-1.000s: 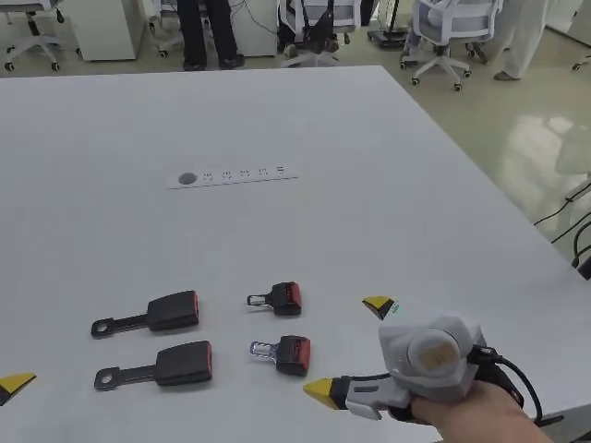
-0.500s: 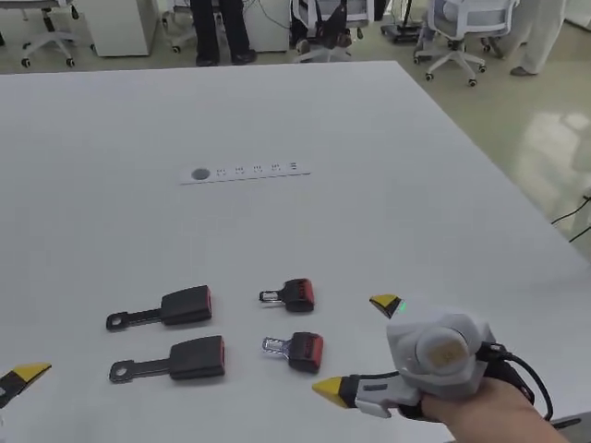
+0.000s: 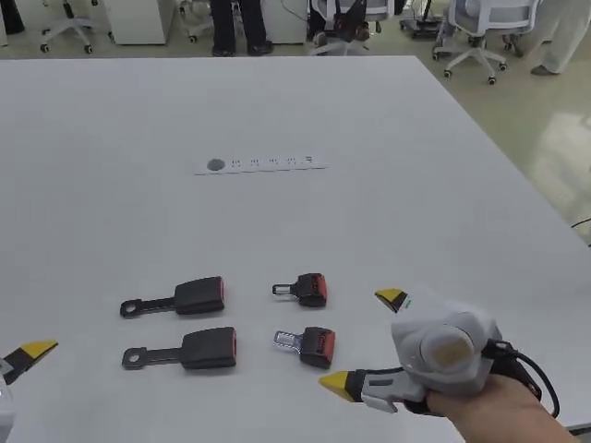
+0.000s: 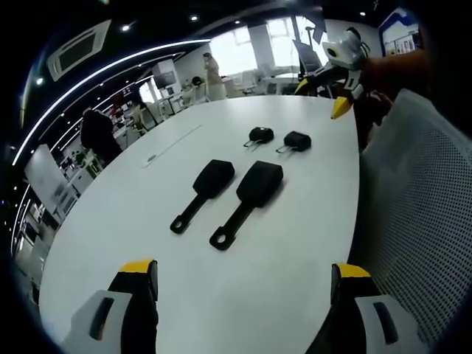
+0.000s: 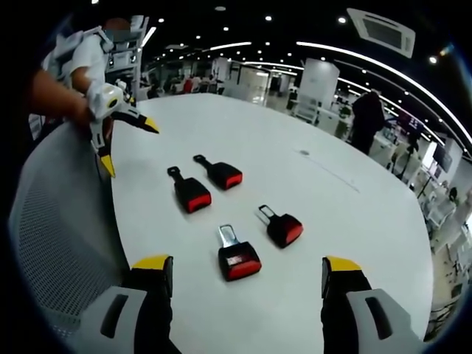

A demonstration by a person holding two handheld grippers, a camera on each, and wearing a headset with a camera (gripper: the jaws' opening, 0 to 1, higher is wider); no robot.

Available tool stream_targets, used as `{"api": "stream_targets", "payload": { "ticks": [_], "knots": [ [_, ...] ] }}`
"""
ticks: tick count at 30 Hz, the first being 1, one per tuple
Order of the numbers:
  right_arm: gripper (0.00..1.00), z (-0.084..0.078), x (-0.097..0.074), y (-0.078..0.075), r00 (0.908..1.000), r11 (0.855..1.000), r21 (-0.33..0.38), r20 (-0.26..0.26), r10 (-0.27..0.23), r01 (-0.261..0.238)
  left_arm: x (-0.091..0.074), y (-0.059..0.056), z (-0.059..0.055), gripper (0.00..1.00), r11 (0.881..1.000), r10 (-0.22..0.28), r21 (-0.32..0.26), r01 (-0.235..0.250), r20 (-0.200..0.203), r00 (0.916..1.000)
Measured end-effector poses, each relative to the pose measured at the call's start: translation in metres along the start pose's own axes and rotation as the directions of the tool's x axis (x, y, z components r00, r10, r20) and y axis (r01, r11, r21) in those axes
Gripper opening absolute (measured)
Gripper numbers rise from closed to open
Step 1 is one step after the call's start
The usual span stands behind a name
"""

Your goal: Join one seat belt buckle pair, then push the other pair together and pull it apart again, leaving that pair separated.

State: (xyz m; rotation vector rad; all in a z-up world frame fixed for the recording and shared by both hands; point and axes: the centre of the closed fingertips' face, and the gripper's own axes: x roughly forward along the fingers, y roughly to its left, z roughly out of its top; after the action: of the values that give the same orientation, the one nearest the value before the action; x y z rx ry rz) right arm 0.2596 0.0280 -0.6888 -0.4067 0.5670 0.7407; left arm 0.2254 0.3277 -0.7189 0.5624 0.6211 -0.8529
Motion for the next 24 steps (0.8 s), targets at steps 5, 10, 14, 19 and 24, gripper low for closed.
{"api": "stream_targets", "payload": {
  "ticks": [5, 10, 14, 19, 24],
  "knots": [
    [0.83, 0.000, 0.003, -0.001, 0.9999, 1.000, -0.010, -0.010, 0.006, -0.006, 0.000, -0.001, 0.001, 0.98, 1.000, -0.007, -0.002, 0.007, 0.001, 1.0000],
    [0.82, 0.001, 0.005, -0.001, 0.9998, 1.000, -0.023, -0.019, 0.012, -0.013, 0.002, -0.001, -0.001, 0.96, 1.000, -0.018, 0.010, 0.018, -0.019, 0.9997],
    [0.81, 0.000, 0.008, 0.000, 0.9993, 0.999, -0.031, -0.030, 0.022, -0.023, 0.008, -0.001, 0.001, 0.95, 0.999, -0.029, 0.036, 0.030, -0.034, 0.9990],
    [0.79, 0.000, 0.012, 0.002, 0.9985, 0.998, -0.044, -0.042, 0.034, -0.036, 0.014, -0.001, 0.009, 0.94, 0.998, -0.041, 0.053, 0.043, -0.037, 0.9985],
    [0.78, 0.000, 0.013, 0.002, 0.9978, 0.998, -0.054, -0.051, 0.042, -0.045, 0.022, 0.001, 0.014, 0.93, 0.996, -0.056, 0.067, 0.059, -0.048, 0.9973]
  ]
}}
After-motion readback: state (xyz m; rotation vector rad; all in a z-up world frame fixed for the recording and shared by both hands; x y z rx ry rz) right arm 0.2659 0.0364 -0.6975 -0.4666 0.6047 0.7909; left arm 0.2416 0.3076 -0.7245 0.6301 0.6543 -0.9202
